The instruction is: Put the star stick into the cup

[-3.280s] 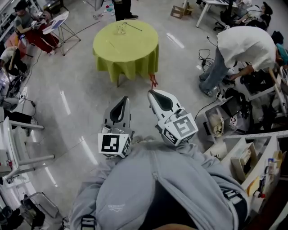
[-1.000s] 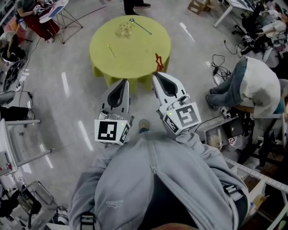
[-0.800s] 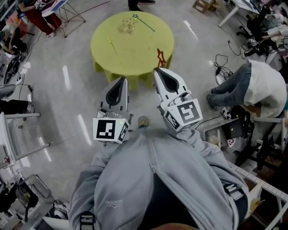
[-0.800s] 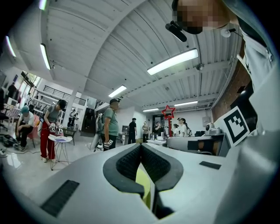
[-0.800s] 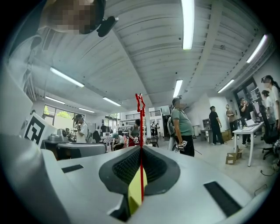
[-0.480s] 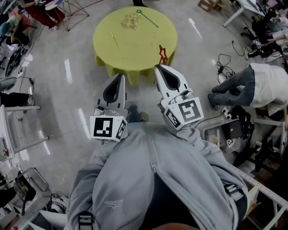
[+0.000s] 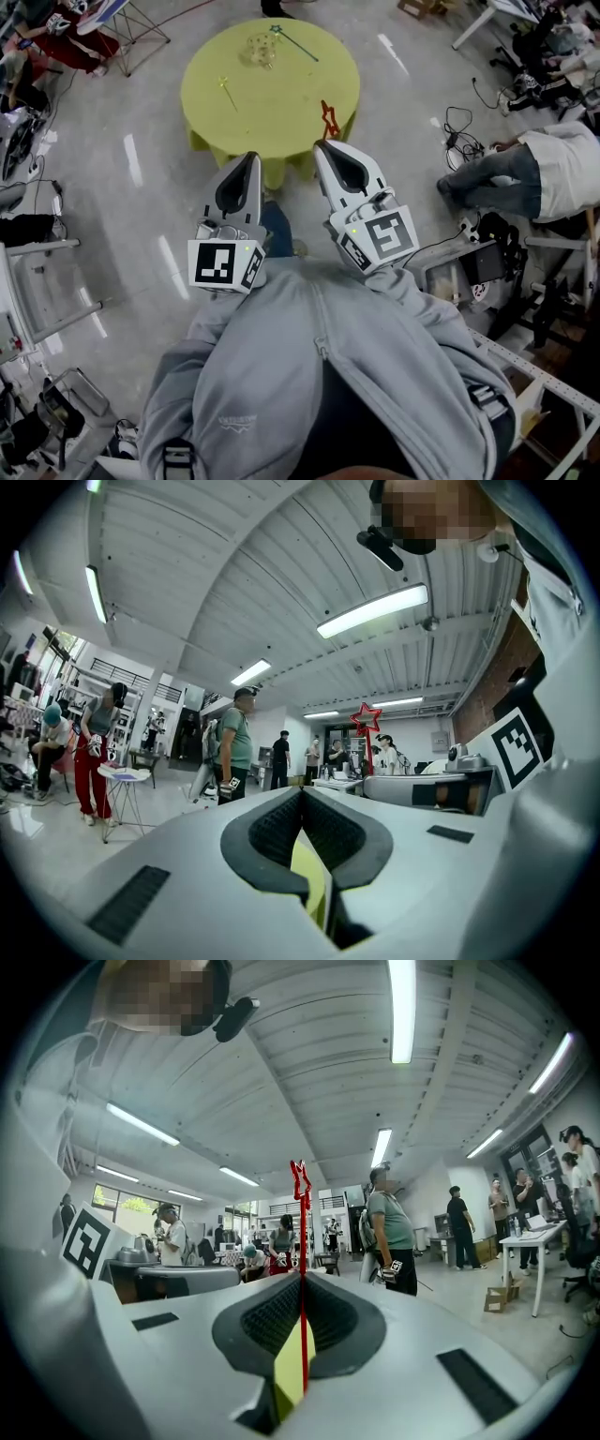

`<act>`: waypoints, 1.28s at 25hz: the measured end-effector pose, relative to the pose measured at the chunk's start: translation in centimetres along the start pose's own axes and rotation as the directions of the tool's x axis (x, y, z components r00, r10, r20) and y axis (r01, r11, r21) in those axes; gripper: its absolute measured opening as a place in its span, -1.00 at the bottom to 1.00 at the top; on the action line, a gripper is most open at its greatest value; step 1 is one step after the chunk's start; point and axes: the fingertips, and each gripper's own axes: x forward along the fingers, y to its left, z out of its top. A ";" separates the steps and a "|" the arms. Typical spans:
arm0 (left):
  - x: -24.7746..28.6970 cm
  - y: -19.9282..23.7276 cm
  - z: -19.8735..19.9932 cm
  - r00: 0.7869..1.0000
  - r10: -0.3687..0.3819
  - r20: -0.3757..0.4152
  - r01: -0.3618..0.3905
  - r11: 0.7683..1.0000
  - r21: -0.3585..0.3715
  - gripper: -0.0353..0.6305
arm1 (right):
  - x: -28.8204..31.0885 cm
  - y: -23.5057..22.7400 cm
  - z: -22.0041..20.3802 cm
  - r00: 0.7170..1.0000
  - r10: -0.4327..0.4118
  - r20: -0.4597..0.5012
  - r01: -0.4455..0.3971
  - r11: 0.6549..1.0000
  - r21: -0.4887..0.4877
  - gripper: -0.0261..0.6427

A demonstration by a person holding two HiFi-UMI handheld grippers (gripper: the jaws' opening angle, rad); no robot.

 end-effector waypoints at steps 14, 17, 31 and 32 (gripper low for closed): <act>13.3 10.7 -1.2 0.998 -0.044 -0.042 0.042 0.998 -0.038 -0.84 | 15.4 -7.0 -1.5 0.999 -0.012 -0.041 0.012 1.000 0.005 -0.82; 17.5 13.4 -1.2 0.997 -0.065 -0.048 0.063 0.997 -0.035 -0.84 | 19.6 -9.4 -1.5 0.999 -0.020 -0.038 0.020 1.000 0.002 -0.82; 31.4 23.1 -0.9 0.984 -0.157 -0.081 0.154 0.987 -0.040 -0.84 | 34.9 -17.1 -0.5 0.998 -0.065 -0.011 0.065 0.998 -0.007 -0.82; 32.0 23.6 -0.9 0.983 -0.163 -0.084 0.160 0.986 -0.040 -0.84 | 35.6 -17.4 -0.6 0.997 -0.073 -0.013 0.073 0.997 -0.004 -0.82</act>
